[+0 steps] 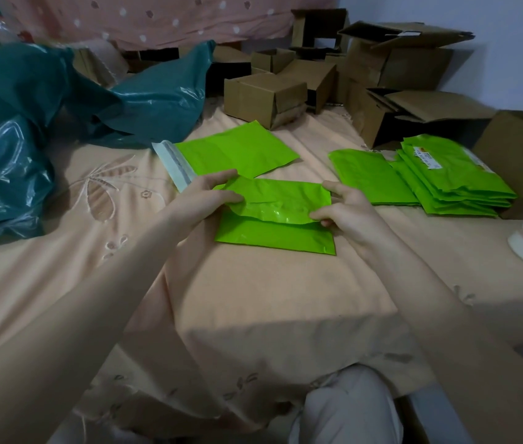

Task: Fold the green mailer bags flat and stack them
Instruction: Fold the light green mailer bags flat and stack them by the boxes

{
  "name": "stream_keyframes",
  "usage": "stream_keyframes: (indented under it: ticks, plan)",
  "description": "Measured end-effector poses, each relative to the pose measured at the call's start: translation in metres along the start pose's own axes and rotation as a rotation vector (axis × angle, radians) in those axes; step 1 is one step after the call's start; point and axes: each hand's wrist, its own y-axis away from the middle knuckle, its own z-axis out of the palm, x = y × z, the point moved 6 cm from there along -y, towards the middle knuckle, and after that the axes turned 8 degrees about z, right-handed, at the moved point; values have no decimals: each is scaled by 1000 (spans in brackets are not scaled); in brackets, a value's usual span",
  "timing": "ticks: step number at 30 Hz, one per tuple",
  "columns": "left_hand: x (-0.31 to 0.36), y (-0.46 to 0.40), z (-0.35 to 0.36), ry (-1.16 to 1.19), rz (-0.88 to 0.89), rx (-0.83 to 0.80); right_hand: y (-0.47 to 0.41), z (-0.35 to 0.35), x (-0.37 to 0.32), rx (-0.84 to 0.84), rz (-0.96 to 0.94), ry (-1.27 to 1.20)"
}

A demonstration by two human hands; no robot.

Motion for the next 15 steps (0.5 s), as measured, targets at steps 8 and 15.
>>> stream_keyframes:
  ticks: [8,15]
  plan:
    - [6,13,3,-310,81,4,11,-1,9,108,-123,197]
    - [15,28,8,-483,239,99,28,-8,6,311,-241,397]
